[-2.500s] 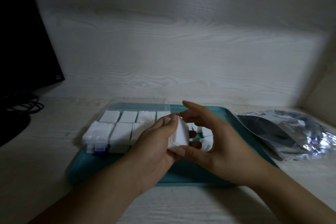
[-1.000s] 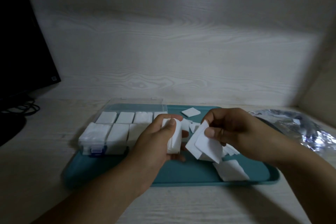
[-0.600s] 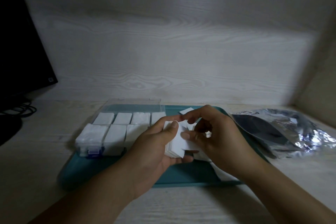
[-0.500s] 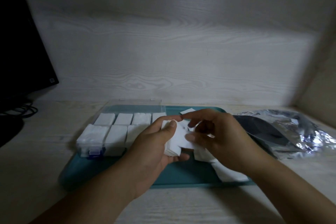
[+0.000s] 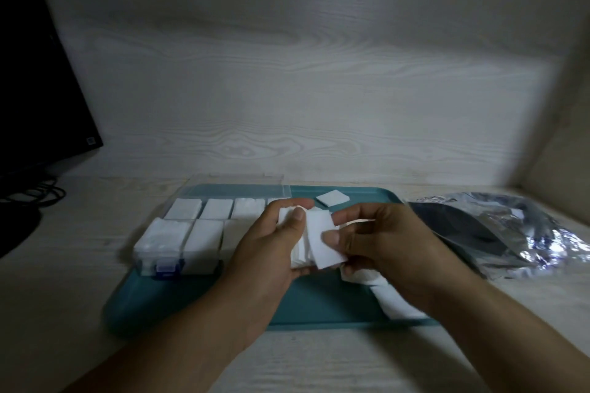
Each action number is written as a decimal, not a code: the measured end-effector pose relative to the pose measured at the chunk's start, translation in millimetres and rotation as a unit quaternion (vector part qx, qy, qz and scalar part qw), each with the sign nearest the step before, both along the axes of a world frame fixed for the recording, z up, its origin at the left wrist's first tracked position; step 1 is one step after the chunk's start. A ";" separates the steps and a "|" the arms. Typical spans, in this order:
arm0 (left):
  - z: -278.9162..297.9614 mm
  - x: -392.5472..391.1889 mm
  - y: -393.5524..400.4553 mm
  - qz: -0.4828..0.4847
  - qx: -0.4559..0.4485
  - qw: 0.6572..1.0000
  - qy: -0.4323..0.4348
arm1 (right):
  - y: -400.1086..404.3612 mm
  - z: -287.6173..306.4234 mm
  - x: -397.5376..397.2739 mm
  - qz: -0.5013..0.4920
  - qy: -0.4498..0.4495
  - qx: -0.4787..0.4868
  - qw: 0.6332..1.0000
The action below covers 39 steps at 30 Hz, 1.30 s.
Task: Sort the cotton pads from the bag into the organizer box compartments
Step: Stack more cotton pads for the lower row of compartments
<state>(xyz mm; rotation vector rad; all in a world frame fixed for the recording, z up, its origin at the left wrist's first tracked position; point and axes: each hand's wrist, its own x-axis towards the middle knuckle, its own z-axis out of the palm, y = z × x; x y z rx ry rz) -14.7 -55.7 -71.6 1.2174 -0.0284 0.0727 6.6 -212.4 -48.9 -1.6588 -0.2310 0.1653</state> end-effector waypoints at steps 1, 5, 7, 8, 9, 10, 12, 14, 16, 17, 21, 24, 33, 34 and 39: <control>-0.1 -0.2 -0.7 -0.002 0.002 1.000 -0.001 | 3.5 -1.6 -1.3 -0.011 -0.001 0.002 1.000; -1.4 -3.1 -2.2 -0.012 0.023 0.999 -0.019 | 9.5 -0.8 -5.1 -0.055 -0.038 -0.003 0.998; -2.7 -5.6 -3.2 -0.033 0.031 0.999 -0.024 | 13.4 -3.5 -6.6 -0.067 -0.069 -0.027 0.995; -3.2 -6.3 -3.7 -0.042 0.034 0.998 -0.028 | 15.2 -6.3 -7.3 -0.067 -0.086 -0.040 0.993; -3.5 -6.6 -3.7 -0.047 0.038 0.998 -0.035 | 16.5 -8.8 -7.7 -0.064 -0.103 -0.048 0.991; -4.2 -6.3 -3.2 -0.050 0.041 0.997 -0.042 | 16.4 -10.8 -8.2 -0.061 -0.116 -0.051 0.990; -4.3 -6.2 -0.8 -0.064 0.051 0.995 -0.052 | 14.2 -11.4 -7.9 -0.046 -0.123 -0.055 0.990; -3.7 -7.4 0.6 -0.083 0.068 0.992 -0.060 | 10.7 -7.5 -7.2 -0.029 -0.112 -0.062 0.991; -3.1 -8.4 -0.2 -0.087 0.070 0.992 -0.065 | 6.7 -4.0 -4.2 -0.021 -0.082 -0.056 0.995; -3.0 -8.1 -0.9 -0.083 0.061 0.992 -0.066 | 5.0 -2.6 -2.9 -0.021 -0.064 -0.045 0.997; -3.5 -6.0 -2.1 -0.068 0.037 0.995 -0.063 | 3.3 0.7 -3.0 -0.025 -0.016 0.000 1.000; -4.5 -6.5 -3.1 -0.067 0.030 0.996 -0.056 | 4.4 2.3 -5.8 -0.040 -0.022 -0.021 0.999; -1.0 -0.4 3.0 -0.065 -0.030 0.997 -0.026 | 10.9 -20.6 -10.0 -0.125 -0.402 -0.294 0.858; -1.1 -0.1 4.1 -0.063 -0.022 0.997 -0.035 | 8.3 -17.5 -9.2 -0.106 -0.412 -0.277 0.862; -1.3 -3.9 3.3 -0.064 0.020 0.996 -0.056 | -5.3 -7.1 -8.4 0.073 -0.343 -0.251 0.902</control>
